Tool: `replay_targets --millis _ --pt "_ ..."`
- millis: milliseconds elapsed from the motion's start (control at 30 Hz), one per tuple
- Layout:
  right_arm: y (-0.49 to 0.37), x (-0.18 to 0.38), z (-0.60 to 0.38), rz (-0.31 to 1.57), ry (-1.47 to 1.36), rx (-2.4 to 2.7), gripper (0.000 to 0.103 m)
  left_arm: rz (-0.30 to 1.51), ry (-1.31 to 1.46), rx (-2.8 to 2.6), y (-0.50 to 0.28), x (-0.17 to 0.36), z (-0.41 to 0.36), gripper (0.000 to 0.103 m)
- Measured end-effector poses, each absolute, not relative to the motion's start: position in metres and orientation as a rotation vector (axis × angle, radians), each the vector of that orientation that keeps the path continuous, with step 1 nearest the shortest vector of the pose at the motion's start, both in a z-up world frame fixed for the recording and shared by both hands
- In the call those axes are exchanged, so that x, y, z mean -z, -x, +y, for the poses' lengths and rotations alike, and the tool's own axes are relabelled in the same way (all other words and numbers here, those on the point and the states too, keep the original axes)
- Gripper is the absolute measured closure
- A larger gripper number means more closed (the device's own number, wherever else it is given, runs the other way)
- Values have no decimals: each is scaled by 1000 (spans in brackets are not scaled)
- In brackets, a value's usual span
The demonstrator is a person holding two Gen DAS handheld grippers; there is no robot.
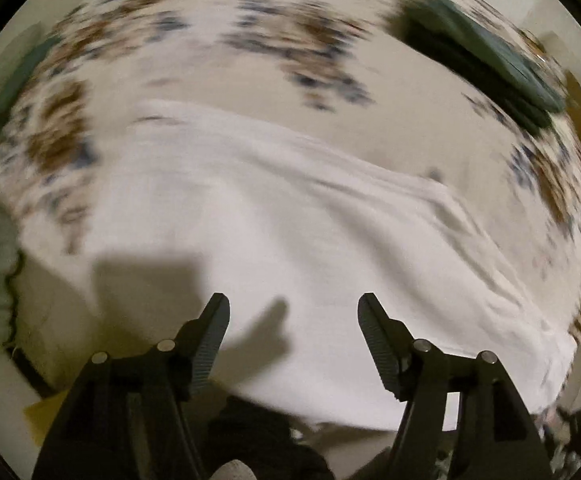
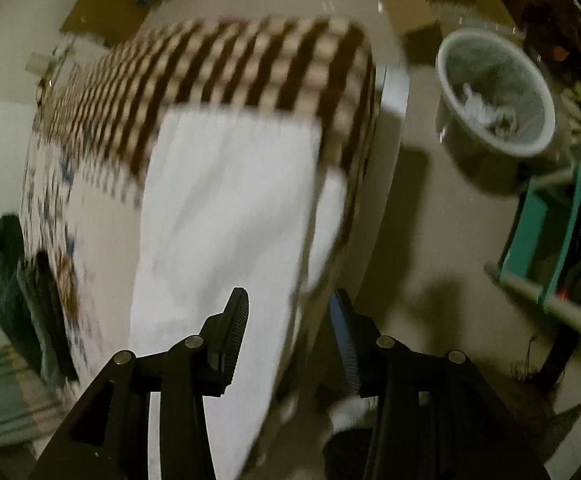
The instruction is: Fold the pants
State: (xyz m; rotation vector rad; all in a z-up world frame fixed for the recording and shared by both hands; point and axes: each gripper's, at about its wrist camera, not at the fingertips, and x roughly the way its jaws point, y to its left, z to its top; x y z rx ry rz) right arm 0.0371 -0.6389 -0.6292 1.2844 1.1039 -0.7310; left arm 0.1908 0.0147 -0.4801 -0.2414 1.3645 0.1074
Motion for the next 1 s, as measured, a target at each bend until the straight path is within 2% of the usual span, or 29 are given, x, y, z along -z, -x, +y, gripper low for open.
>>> replay_targets --millis 267,300,333,533,667,700,767,800,833,900,933,1000 --pt "-56 670 -711 1051 -1271 853 59 1475 47 64 -201 536 -112 38" --pt "-54 671 -714 1023 -1281 854 80 1488 33 82 -198 540 -120 38" --pt "-56 670 -714 1008 -1269 858 91 1493 21 92 -196 541 -126 38" --pt "-48 637 -710 964 -1184 862 95 1503 -64 138 -185 536 -146 38" --pt "-37 650 -706 1033 -1202 870 94 1525 -83 144 -183 538 -151 38" --pt "-34 660 -708 1044 -1244 848 92 1528 -87 147 -184 538 -153 38" --pt "-26 674 -713 1028 -1334 804 76 1526 -100 162 -186 538 -157 38" --pt "-19 677 -713 992 -1375 772 54 1527 -116 175 -192 540 -160 38" --pt "-12 677 -712 967 -1391 760 45 1530 -127 187 -193 542 -163 38" --pt "0 682 -706 921 -1428 725 41 1565 -136 223 -194 553 -167 38" --pt "4 688 -702 915 -1453 694 40 1589 -139 234 -193 561 -167 34" --pt "11 708 -695 901 -1537 616 40 1610 -149 286 -194 574 -171 19"
